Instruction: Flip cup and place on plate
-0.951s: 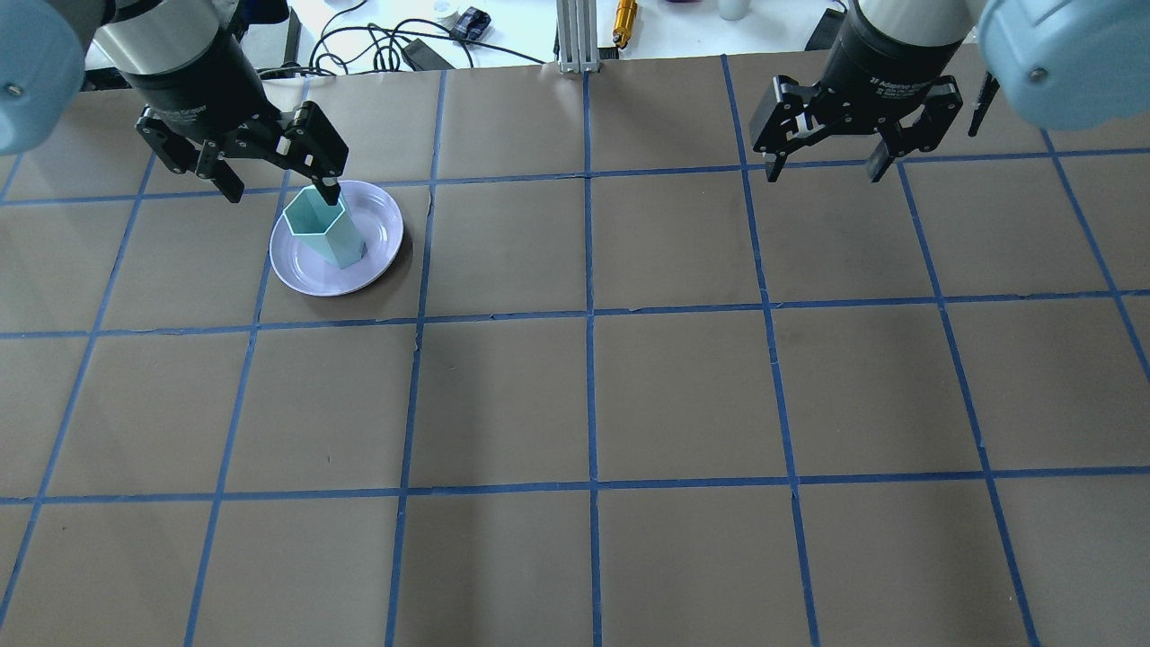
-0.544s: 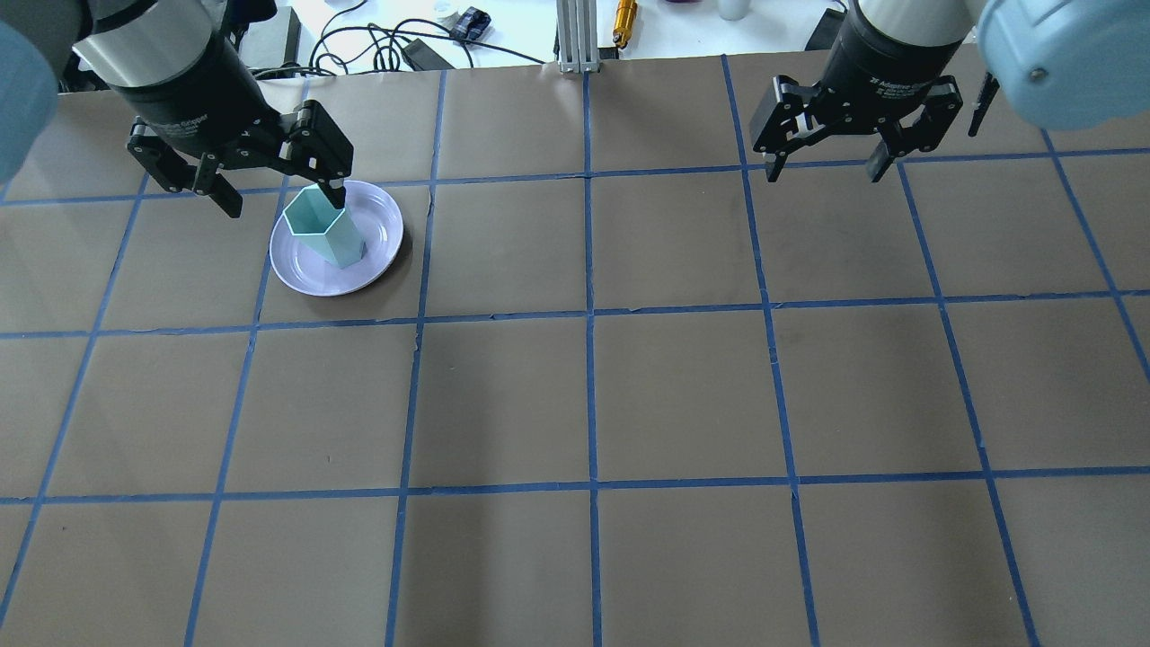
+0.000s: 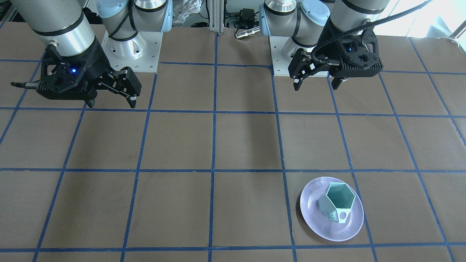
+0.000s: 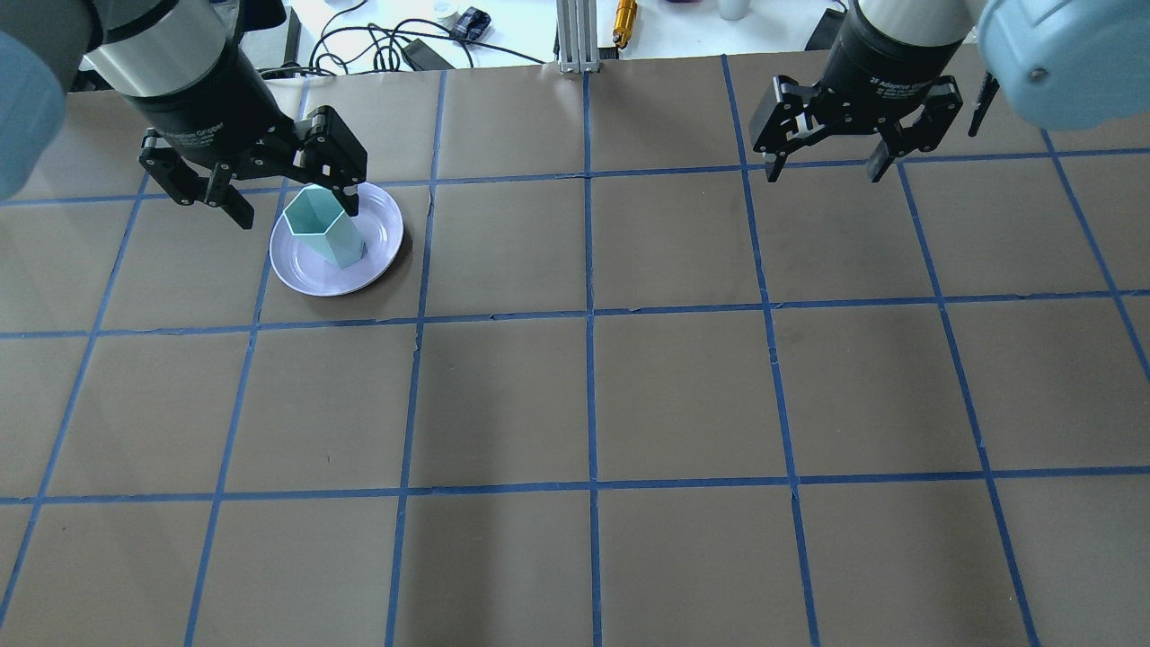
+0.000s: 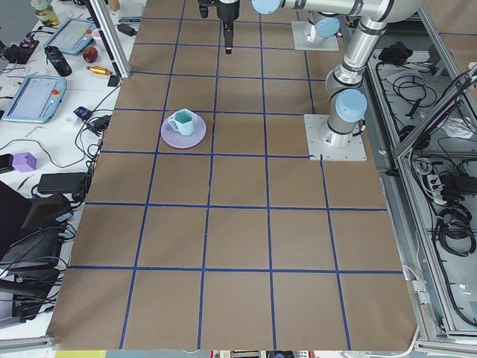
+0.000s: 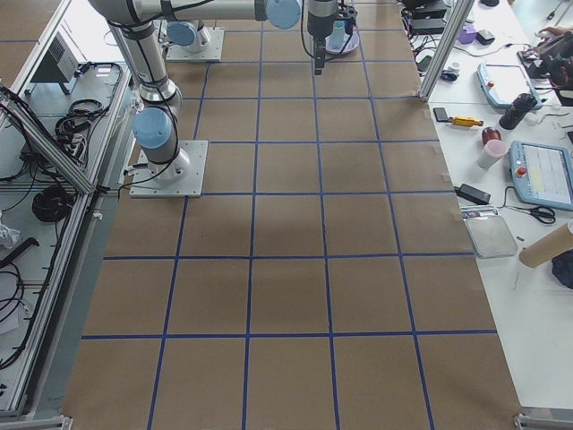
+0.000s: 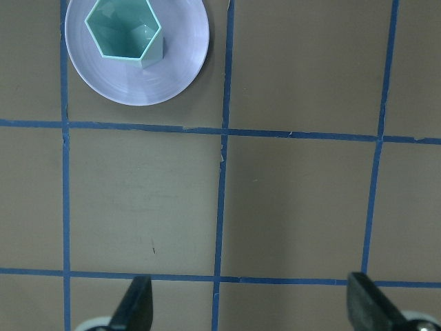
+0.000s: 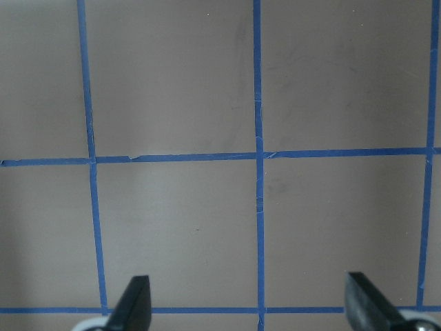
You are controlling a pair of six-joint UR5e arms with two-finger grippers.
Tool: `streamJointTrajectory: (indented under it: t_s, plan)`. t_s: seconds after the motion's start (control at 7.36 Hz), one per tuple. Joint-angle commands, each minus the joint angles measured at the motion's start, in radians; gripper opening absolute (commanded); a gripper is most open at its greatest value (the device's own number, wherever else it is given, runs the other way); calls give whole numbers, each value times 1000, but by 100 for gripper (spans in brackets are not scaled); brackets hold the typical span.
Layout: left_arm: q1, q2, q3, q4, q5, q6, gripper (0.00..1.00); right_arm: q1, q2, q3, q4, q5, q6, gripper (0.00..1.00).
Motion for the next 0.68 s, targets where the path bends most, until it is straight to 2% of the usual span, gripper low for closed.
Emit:
streamJointTrajectory:
  t_s: [0.0, 0.27, 0.54]
  plan:
    - [4, -13, 15, -5, -2, -42, 100, 0, 0, 0, 0, 0, 0, 100]
    - [4, -33, 66, -56, 1, -42, 100, 0, 0, 0, 0, 0, 0, 100]
    - [4, -35, 66, -56, -1, -42, 100, 0, 0, 0, 0, 0, 0, 100]
